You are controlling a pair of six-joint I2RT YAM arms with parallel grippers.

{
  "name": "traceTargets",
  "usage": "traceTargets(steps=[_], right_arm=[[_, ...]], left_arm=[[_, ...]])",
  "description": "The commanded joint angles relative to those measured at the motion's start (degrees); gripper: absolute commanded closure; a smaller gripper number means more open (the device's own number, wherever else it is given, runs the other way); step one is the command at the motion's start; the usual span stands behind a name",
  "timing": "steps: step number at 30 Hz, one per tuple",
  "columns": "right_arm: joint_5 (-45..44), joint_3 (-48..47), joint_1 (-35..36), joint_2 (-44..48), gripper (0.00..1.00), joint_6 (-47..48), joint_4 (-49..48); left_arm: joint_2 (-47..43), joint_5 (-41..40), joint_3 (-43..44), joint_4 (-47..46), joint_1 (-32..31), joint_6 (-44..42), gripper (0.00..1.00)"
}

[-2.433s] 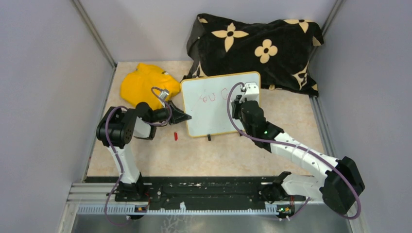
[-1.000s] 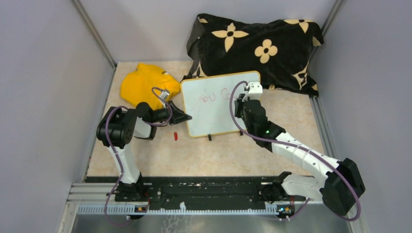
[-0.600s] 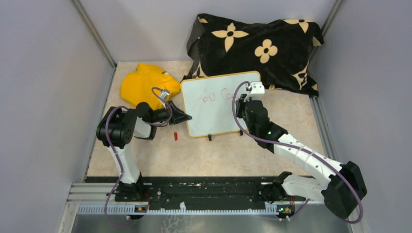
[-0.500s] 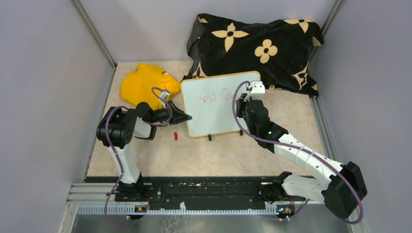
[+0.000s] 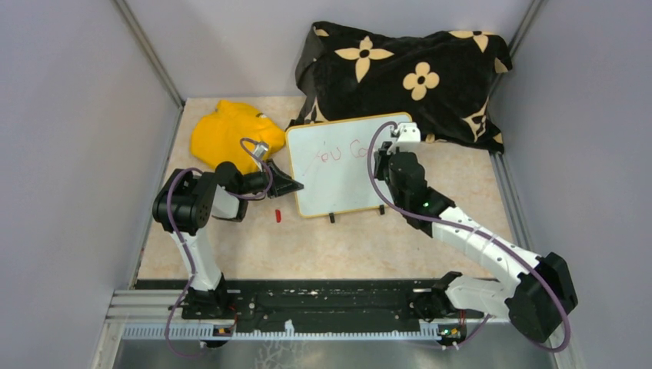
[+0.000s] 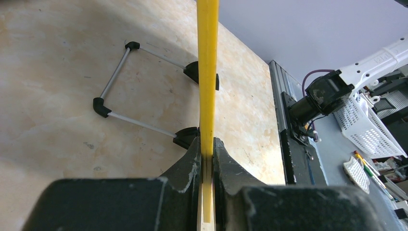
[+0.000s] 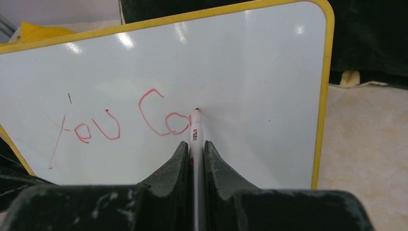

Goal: Write a sentence on the whiteboard

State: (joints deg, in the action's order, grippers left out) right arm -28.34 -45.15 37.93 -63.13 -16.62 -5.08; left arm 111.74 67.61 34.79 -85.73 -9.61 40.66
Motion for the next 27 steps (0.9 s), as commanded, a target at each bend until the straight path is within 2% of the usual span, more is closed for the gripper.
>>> traceTargets(steps=[1, 27], right_arm=[[0.8, -2.2, -1.1, -0.5, 1.00, -0.3, -2.7], [1.6, 3.9, -1.3, 1.3, 1.00, -2.8, -0.5]], left_arm=[[-0.4, 1.2, 0.4, 0.7, -0.9, -1.1, 1.00], [-0.3, 1.2, 0.3, 0.6, -0.9, -1.0, 1.00]])
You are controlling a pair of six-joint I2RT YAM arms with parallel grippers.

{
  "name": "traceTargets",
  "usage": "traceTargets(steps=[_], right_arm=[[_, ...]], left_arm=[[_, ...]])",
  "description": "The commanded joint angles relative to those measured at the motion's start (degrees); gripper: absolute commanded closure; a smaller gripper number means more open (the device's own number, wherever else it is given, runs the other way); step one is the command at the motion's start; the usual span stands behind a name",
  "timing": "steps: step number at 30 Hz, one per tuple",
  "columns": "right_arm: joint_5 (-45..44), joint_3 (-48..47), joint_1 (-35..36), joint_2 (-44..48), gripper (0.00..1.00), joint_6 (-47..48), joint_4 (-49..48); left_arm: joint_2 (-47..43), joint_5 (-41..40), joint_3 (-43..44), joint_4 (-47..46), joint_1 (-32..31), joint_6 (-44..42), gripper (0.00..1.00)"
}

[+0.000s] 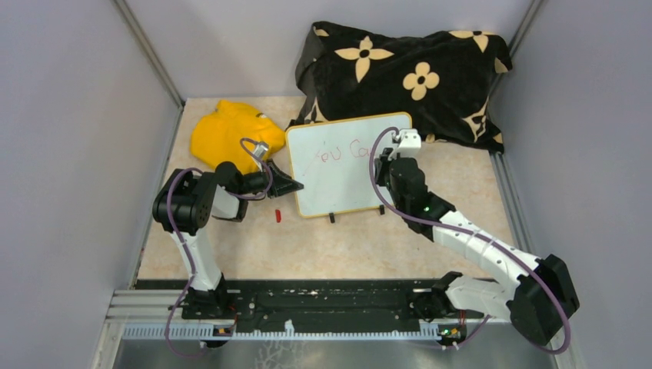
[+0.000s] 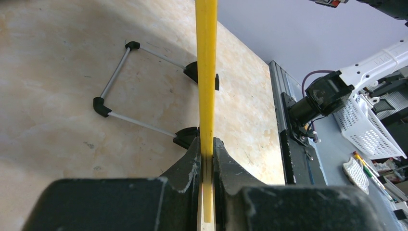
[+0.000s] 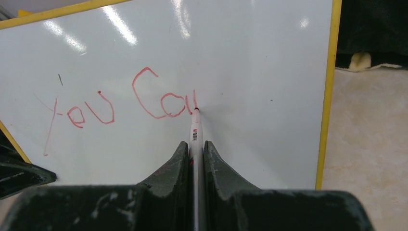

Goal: Write a sentence on the whiteboard

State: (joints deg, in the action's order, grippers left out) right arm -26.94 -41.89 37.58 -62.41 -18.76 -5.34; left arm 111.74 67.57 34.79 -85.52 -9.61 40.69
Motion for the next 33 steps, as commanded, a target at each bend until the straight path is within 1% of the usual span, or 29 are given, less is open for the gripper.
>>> traceTargets(steps=[1, 16, 33], right_arm=[[0.2, 0.6, -1.0, 0.6, 1.00, -0.8, -0.2], [-0.3, -4.6, -1.0, -2.0, 1.00, 0.2, -1.2], [-0.8, -7.0, -2.4, -3.3, 1.00, 1.1, -2.3]], left_arm=[[-0.3, 1.2, 0.3, 0.4, -0.9, -1.0, 1.00], [-0.5, 1.2, 0.3, 0.5, -1.0, -1.1, 1.00], [-0.3, 1.3, 0.4, 0.5, -1.0, -1.1, 1.00]])
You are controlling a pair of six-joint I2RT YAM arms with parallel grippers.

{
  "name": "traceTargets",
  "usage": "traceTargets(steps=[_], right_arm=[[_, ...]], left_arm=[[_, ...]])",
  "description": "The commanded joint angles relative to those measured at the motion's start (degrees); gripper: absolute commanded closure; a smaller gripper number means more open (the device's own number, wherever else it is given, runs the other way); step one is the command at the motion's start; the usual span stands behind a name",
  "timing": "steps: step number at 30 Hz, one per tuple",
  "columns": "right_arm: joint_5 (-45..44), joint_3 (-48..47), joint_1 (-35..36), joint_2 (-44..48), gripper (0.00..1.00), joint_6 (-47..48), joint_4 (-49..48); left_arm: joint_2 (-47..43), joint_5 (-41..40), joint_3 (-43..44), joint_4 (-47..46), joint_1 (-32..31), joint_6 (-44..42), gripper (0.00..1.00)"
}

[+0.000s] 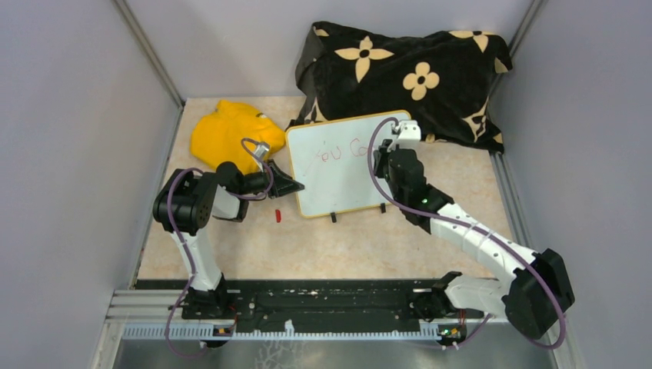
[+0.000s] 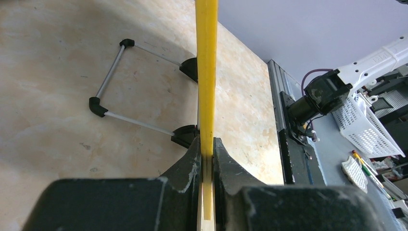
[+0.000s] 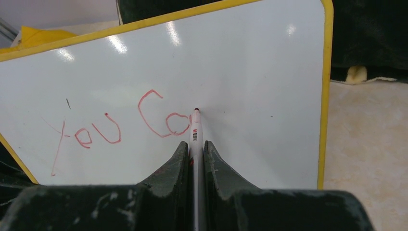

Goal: Write a sentence on the whiteboard

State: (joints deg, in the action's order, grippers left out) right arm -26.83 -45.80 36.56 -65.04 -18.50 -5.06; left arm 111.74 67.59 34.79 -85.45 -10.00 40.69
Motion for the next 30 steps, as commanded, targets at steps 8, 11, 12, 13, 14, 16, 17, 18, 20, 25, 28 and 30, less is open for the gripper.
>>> traceTargets(steps=[8, 11, 12, 13, 14, 16, 17, 18, 20, 25, 28, 30], right_arm=[[-1.3, -3.7, -2.8, -1.0, 1.00, 0.4, -2.3], [-1.8, -3.2, -3.2, -0.3, 1.00, 0.1, -2.1], [-2.0, -2.9, -3.3, -0.1, 1.00, 0.0, -2.1], [-2.0, -2.5, -3.4, 0.1, 1.00, 0.0, -2.0], [-1.9, -2.2, -3.5, 0.4, 1.00, -0.1, -1.9], [-1.7, -1.7, -3.4, 0.7, 1.00, -0.2, -1.7], [-1.5, -1.3, -3.4, 0.9, 1.00, -0.3, -1.6], [-1.4, -1.0, -3.5, 1.0, 1.00, -0.4, -1.6], [-1.1, -0.1, -3.4, 1.7, 1.00, -0.6, -1.5], [-0.8, 1.3, -3.5, 2.7, 1.00, -1.2, -0.6], [-0.5, 2.1, -3.5, 3.3, 1.00, -1.6, 0.0], [-0.3, 2.6, -3.4, 3.5, 1.00, -1.8, 0.4]], left_arm=[[-0.2, 1.2, 0.4, 0.5, -0.7, -1.2, 1.00], [-0.2, 1.3, 0.4, 0.5, -0.7, -1.2, 1.00], [-0.2, 1.3, 0.4, 0.5, -0.7, -1.2, 1.00], [-0.2, 1.3, 0.4, 0.5, -0.7, -1.2, 1.00], [-0.2, 1.2, 0.4, 0.5, -0.7, -1.2, 1.00], [-0.2, 1.2, 0.4, 0.5, -0.7, -1.1, 1.00], [-0.2, 1.2, 0.4, 0.5, -0.7, -1.1, 1.00], [-0.2, 1.2, 0.4, 0.5, -0.7, -1.1, 1.00], [-0.3, 1.2, 0.3, 0.5, -0.7, -1.1, 1.00], [-0.3, 1.2, 0.3, 0.5, -0.8, -1.1, 1.00], [-0.3, 1.1, 0.4, 0.5, -0.8, -1.1, 1.00], [-0.4, 1.2, 0.5, 0.5, -0.8, -1.0, 1.00]])
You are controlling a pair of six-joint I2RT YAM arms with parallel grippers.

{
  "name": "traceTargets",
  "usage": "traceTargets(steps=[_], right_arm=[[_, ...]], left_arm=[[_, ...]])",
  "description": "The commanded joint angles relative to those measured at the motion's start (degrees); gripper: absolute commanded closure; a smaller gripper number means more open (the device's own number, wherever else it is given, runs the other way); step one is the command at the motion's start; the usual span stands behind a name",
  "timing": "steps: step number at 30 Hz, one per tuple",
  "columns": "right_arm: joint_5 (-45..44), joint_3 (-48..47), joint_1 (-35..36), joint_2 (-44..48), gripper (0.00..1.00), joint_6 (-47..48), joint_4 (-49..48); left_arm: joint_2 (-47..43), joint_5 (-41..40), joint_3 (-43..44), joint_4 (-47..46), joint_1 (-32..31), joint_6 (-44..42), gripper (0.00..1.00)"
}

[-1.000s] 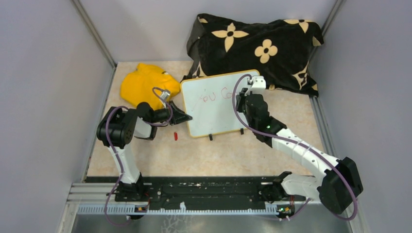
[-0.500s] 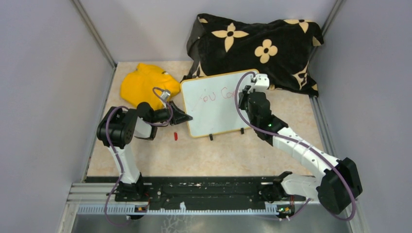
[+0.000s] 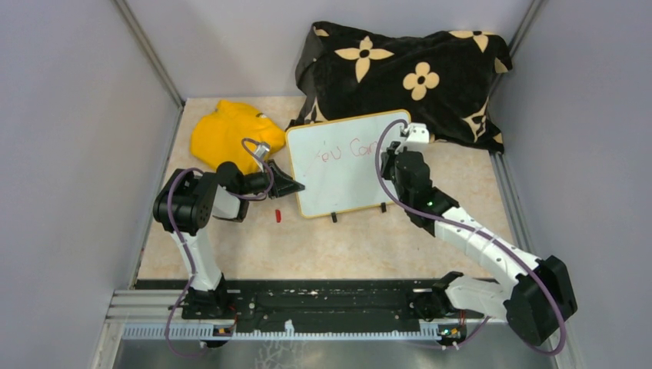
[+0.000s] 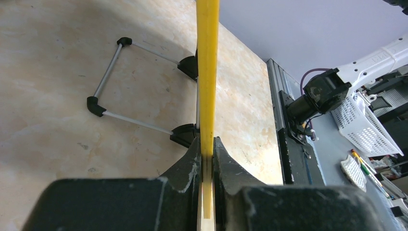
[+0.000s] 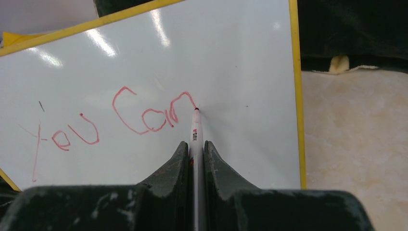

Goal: Write a sentence on the whiteboard

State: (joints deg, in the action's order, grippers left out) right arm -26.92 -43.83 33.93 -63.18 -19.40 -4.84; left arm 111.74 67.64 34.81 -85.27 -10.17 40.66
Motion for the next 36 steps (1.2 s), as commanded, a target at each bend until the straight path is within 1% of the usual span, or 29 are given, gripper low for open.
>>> traceTargets(steps=[1, 11, 20, 23, 28, 31, 36], right_arm=[[-0.1, 0.9, -0.8, 1.7, 1.00, -1.1, 0.4], [0.1, 2.1, -0.9, 5.0, 1.00, -1.9, 2.1], [5.1, -0.4, 0.3, 11.9, 1.00, -1.6, 0.4], [3.6, -0.9, 3.8, 12.5, 1.00, -0.1, -0.2], [-3.3, -0.1, 14.6, 11.5, 1.00, 4.7, -2.6], [-6.6, 1.4, 20.0, 9.9, 1.00, 6.4, -5.0], [-8.5, 4.3, 26.6, 5.2, 1.00, 6.8, -8.7]], left_arm=[[-0.4, 1.2, 0.4, 0.4, -0.6, -1.0, 1.00], [-0.4, 1.1, 0.4, 0.4, -0.7, -1.1, 1.00], [-0.5, 1.2, 0.4, 0.4, -0.8, -1.2, 1.00], [-0.6, 1.2, 0.4, 0.5, -0.7, -1.3, 1.00], [-0.5, 1.3, 0.4, 0.9, -0.7, -1.5, 1.00], [-0.4, 1.3, 0.4, 1.2, -0.8, -1.8, 1.00], [-0.6, 1.4, 0.4, 1.8, -0.8, -2.3, 1.00]])
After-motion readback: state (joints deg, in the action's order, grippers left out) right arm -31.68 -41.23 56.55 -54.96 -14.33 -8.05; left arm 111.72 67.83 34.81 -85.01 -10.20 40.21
